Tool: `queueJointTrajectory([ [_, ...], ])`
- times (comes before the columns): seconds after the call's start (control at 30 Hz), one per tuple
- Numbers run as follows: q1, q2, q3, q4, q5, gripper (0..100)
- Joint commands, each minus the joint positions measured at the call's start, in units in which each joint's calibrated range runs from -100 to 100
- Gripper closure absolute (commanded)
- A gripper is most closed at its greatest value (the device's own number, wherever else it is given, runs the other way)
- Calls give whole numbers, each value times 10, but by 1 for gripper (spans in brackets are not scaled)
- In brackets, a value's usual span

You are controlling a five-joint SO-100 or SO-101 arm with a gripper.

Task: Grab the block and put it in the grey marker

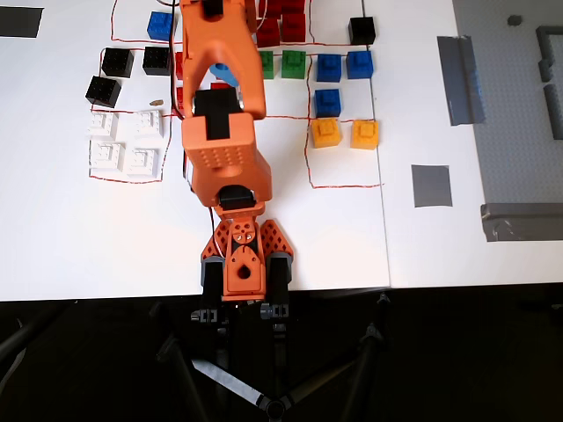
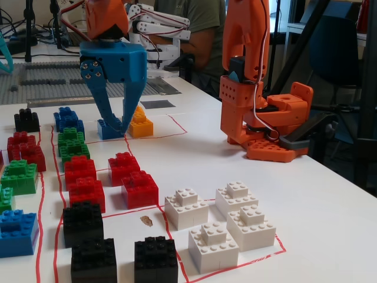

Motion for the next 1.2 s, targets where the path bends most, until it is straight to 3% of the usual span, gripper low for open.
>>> queueJointTrajectory([
  [0.0, -6, -2, -83, 13, 17, 100],
  [0.63, -1, -20, -72, 20, 28, 100],
  [1.17, 111, -44, -78, 55, 81, 100],
])
